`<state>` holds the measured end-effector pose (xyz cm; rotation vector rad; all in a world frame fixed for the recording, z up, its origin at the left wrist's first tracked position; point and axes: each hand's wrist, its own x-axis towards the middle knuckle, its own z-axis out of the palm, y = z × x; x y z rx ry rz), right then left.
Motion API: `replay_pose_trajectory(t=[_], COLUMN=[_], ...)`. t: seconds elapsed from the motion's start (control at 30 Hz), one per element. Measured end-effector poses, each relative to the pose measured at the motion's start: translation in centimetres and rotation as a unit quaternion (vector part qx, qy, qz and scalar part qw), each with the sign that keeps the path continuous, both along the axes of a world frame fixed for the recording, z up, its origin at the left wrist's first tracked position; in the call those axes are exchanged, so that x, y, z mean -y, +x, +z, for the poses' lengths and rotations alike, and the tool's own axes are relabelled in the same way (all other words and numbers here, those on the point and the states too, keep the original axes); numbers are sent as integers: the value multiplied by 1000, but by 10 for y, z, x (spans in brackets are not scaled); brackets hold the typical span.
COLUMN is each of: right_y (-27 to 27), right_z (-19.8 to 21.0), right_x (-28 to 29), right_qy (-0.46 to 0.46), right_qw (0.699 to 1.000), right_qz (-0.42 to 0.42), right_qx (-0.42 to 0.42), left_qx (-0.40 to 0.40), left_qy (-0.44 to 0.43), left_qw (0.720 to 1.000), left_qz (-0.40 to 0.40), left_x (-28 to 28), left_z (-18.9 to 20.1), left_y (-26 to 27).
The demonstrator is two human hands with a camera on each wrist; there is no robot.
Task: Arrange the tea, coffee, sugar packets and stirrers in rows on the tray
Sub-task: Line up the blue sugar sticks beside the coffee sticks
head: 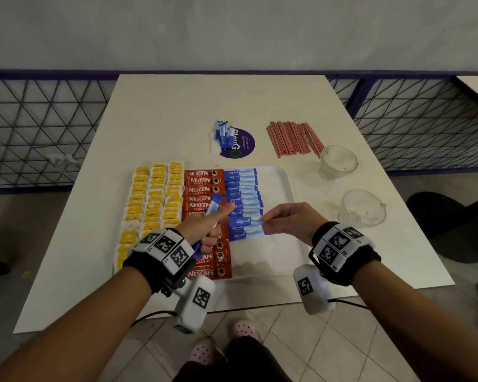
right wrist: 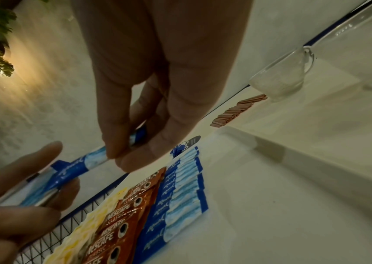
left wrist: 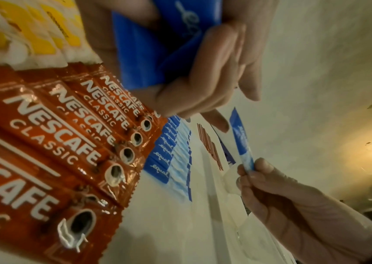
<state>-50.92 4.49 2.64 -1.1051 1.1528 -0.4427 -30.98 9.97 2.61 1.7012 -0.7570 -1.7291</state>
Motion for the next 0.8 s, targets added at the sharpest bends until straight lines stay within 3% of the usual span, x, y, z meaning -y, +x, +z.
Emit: replay_pose_trajectory(t=[0.3,0.43,0.6,0.8], right_y=[-6,-7,-4,4], right_z=[-8,-18,-33,-44], right_x=[4,9,14,18], right_qy=[36,49,70,48], right_qw=[994,979,978,970], right_qz=[66,123,102,113], right_qx=[-84,-156,-165,-209], left_qx=[199,359,410,479], left_qy=[-20,-49,-59,-62], left_qw=[975,910,877,814], left_qz=[-99,-200,-245,-322], left_x=[2,1,6,8], left_z=[-14,-17,-22,-23], left_y=[-13,-21,-23,-34])
